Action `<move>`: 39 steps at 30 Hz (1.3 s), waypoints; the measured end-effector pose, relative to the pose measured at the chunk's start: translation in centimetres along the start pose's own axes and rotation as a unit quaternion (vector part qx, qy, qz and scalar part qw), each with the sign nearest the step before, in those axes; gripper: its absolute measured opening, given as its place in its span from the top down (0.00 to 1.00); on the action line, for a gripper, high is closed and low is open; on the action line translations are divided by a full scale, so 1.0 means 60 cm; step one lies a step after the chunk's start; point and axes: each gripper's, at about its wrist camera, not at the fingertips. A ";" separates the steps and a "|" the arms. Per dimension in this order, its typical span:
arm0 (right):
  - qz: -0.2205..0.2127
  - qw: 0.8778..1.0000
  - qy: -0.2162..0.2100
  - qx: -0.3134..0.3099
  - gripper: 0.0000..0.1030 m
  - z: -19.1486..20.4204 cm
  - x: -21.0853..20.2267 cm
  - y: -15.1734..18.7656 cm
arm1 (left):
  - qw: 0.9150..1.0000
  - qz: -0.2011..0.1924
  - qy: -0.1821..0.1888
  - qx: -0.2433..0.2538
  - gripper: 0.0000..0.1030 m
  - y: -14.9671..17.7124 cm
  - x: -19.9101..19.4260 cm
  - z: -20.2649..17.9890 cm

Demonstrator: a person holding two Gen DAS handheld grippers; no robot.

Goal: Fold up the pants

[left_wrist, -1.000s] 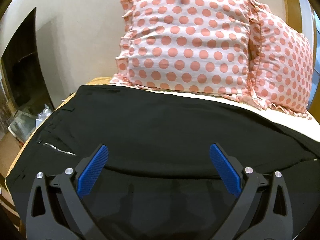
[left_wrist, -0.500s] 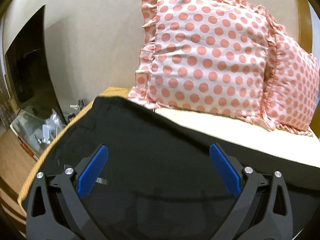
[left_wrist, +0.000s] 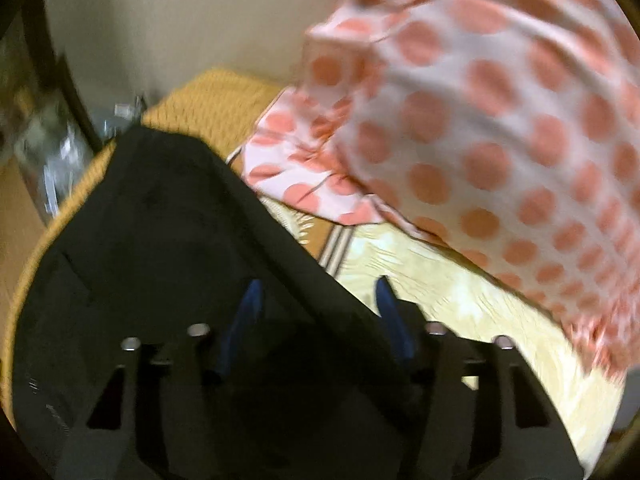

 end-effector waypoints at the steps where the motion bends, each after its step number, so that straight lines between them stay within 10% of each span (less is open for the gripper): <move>1: 0.000 1.000 0.000 -0.001 0.98 0.000 0.001 -0.001 | 1.000 0.015 0.015 -0.015 0.72 -0.001 0.015 0.009; 4: 0.000 1.000 -0.004 -0.006 0.98 0.002 0.004 -0.005 | 0.998 0.016 0.043 -0.047 0.92 0.009 0.013 0.034; 11: -0.015 0.999 -0.019 -0.021 0.98 0.015 -0.004 -0.029 | 0.995 -0.089 0.053 0.000 0.94 0.095 -0.153 0.090; 19: -0.058 0.997 -0.039 -0.036 0.98 0.030 -0.055 -0.062 | 0.980 -0.191 0.053 0.014 0.94 0.313 -0.351 0.238; 28: -0.048 0.998 -0.024 -0.012 0.98 -0.009 -0.074 -0.059 | 0.989 -0.138 0.020 -0.039 0.94 0.492 -0.275 0.336; 39: -0.024 0.999 0.020 0.008 0.98 -0.054 -0.082 -0.040 | 0.987 -0.152 0.024 -0.051 0.82 0.509 -0.260 0.360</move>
Point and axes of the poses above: each gripper's, at about its wrist camera, not at the fingertips, and x roughly the way its jaws point, z to its left, y to its underside, and after that the axes turned 10 degrees about -y, right-handed
